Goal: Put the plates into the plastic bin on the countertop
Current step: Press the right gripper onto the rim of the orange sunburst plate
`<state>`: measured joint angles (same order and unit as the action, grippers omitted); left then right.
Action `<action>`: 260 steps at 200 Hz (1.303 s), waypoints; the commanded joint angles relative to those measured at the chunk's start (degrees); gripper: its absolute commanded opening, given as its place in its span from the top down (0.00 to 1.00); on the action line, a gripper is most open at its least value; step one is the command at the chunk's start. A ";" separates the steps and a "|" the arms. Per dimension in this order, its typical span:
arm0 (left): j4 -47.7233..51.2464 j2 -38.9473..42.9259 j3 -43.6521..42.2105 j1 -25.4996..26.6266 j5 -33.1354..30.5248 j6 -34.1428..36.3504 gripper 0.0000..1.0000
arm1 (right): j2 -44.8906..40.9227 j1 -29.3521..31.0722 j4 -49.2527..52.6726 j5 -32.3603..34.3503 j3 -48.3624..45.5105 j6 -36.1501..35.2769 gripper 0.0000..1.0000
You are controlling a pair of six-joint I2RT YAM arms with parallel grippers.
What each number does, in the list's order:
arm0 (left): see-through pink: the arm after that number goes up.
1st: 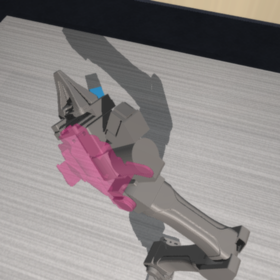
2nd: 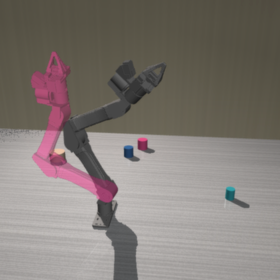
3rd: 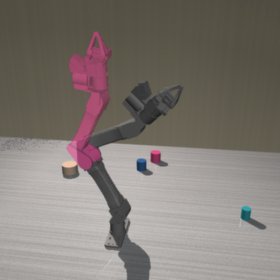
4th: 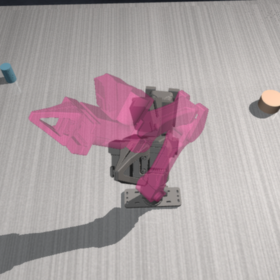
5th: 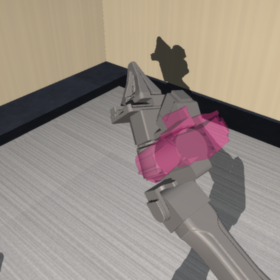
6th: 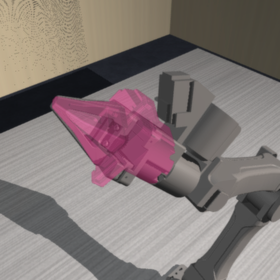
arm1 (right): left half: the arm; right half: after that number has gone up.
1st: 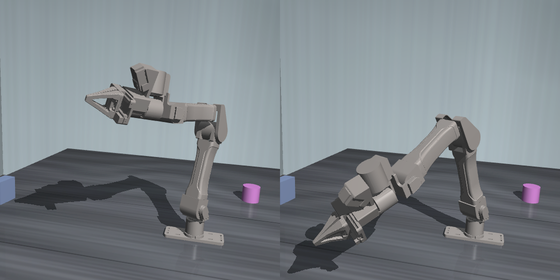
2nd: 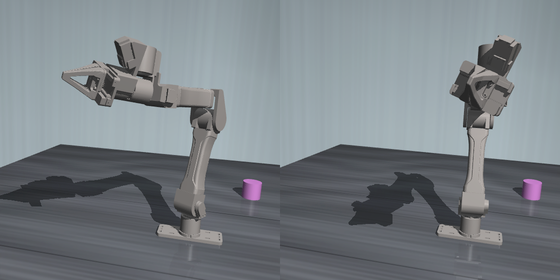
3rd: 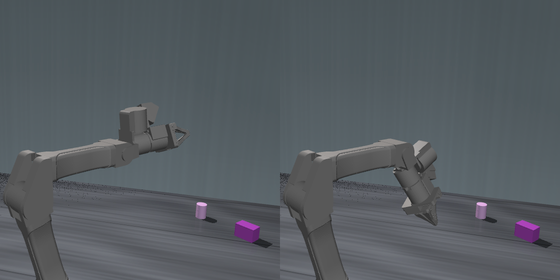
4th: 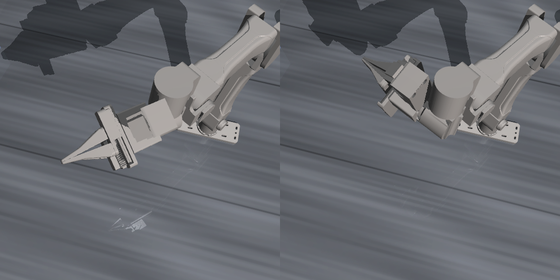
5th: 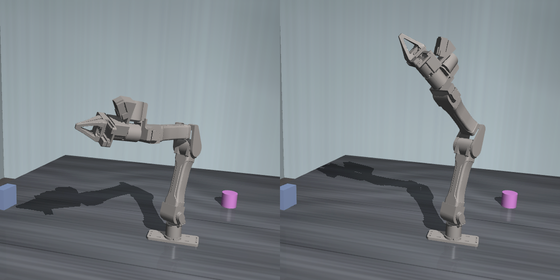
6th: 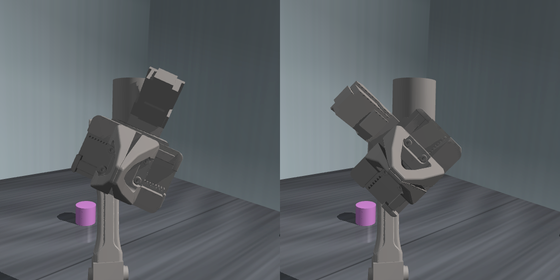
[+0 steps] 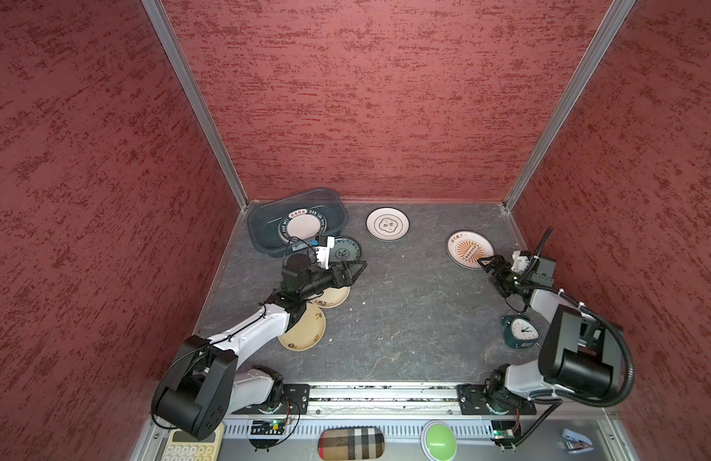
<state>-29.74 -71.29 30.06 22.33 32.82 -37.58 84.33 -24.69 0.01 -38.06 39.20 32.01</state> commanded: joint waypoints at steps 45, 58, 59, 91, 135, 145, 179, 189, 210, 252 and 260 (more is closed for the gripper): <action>-6.47 -3.96 1.98 3.53 2.05 -3.51 0.01 | 7.08 -0.97 -8.61 1.64 2.65 1.24 0.11; -7.07 -4.50 2.27 4.19 2.21 -4.24 0.00 | 8.15 -1.32 -8.54 2.03 3.42 1.04 0.12; -7.17 -4.53 2.23 4.29 2.23 -4.29 0.01 | 8.27 -1.33 -8.58 2.07 3.47 1.04 0.12; -8.28 -5.58 2.52 6.16 1.56 -4.98 0.01 | 10.37 -1.68 -11.66 2.79 4.06 2.15 0.15; -8.89 -6.41 2.52 7.02 1.19 -6.12 0.01 | 15.70 -1.77 -15.70 2.38 6.33 4.40 0.19; -8.88 -6.33 2.54 7.03 0.95 -6.24 0.01 | 16.76 -1.85 -16.22 2.29 6.99 4.77 0.20; -8.11 -6.23 2.77 7.03 0.69 -6.04 0.01 | 19.57 -1.94 -16.35 3.40 9.30 5.39 0.25; -8.07 -6.32 2.82 7.02 0.62 -5.98 0.01 | 20.35 -1.94 -16.18 3.68 9.91 5.41 0.28; -7.91 -6.36 3.11 7.03 0.98 -5.42 0.01 | 21.93 -1.91 -16.01 4.71 11.03 5.61 0.35; -4.41 -5.87 4.06 6.68 0.81 -3.64 0.01 | 25.37 -1.92 -16.42 4.40 12.99 6.40 0.47; -4.66 -5.95 4.00 6.68 0.67 -3.86 0.00 | 25.83 -1.84 -16.59 4.51 13.17 6.55 0.48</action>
<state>-35.33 -77.34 32.82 29.04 34.00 -42.70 108.75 -26.37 -14.66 -34.72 51.09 37.91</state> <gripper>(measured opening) 0.994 0.535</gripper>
